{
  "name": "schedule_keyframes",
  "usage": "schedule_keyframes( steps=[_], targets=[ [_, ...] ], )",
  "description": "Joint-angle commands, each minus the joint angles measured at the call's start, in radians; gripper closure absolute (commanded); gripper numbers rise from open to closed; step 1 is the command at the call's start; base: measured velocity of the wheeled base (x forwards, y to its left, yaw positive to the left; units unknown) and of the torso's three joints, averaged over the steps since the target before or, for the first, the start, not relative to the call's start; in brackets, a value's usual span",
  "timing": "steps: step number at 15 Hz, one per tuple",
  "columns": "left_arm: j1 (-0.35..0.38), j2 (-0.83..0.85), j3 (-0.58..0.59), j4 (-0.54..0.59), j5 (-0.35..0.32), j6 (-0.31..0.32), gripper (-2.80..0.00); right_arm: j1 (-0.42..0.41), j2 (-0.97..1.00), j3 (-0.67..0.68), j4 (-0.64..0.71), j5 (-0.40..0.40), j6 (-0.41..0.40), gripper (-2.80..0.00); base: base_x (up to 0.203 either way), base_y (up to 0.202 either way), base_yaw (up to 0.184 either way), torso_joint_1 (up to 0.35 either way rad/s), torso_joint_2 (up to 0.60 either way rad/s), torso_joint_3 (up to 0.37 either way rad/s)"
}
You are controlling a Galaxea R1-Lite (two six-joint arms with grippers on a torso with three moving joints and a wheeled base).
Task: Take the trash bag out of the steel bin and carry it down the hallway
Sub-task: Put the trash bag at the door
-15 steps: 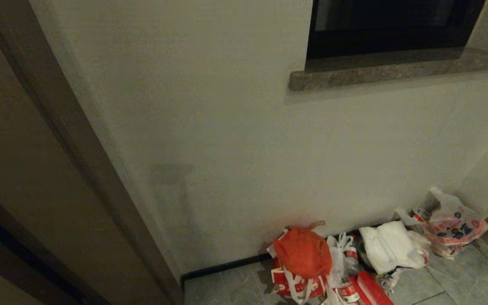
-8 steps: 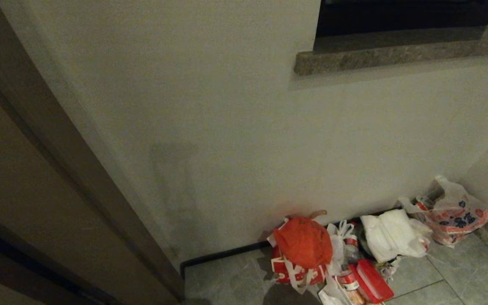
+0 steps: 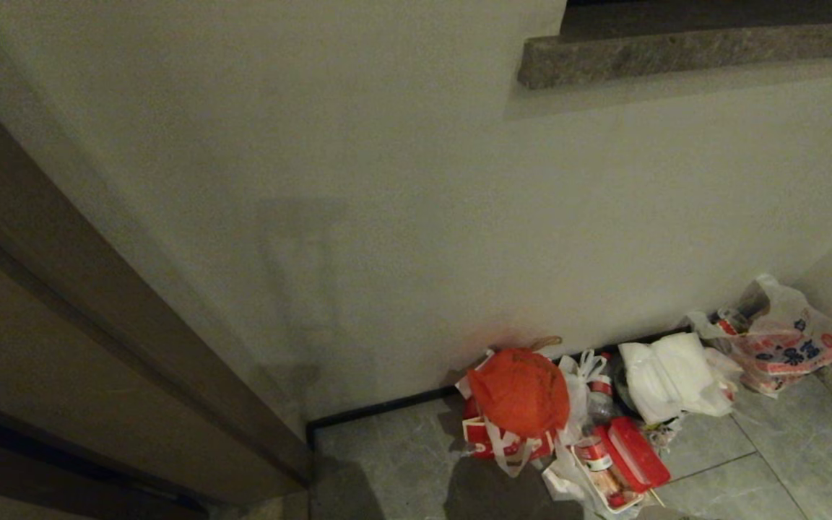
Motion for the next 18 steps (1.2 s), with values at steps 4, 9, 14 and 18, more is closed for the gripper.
schedule_keyframes(
  steps=[4, 9, 14, 18],
  targets=[
    [0.001, 0.000, 0.002, -0.002, -0.001, 0.001, 0.00, 0.001, 0.000, 0.003, 0.000, 0.000, 0.000, 0.00, 0.000, 0.000, 0.000, 0.004, 0.00, -0.197],
    [0.000, -0.002, 0.002, -0.002, -0.001, 0.002, 0.00, 0.002, 0.000, 0.003, 0.000, 0.000, 0.000, 0.00, 0.000, 0.000, 0.000, 0.004, 0.00, -0.199],
    [0.000, -0.002, 0.002, -0.002, -0.001, 0.002, 0.00, 0.001, 0.015, -0.044, 0.037, 0.001, 0.001, 0.00, 0.000, 0.000, 0.000, 0.001, 0.00, -0.045],
    [0.000, -0.002, 0.002, -0.002, 0.000, 0.002, 0.00, 0.001, 0.279, -0.580, 0.308, 0.009, 0.006, 0.00, 0.000, 0.000, 0.000, 0.000, 0.00, 0.000]
  ],
)
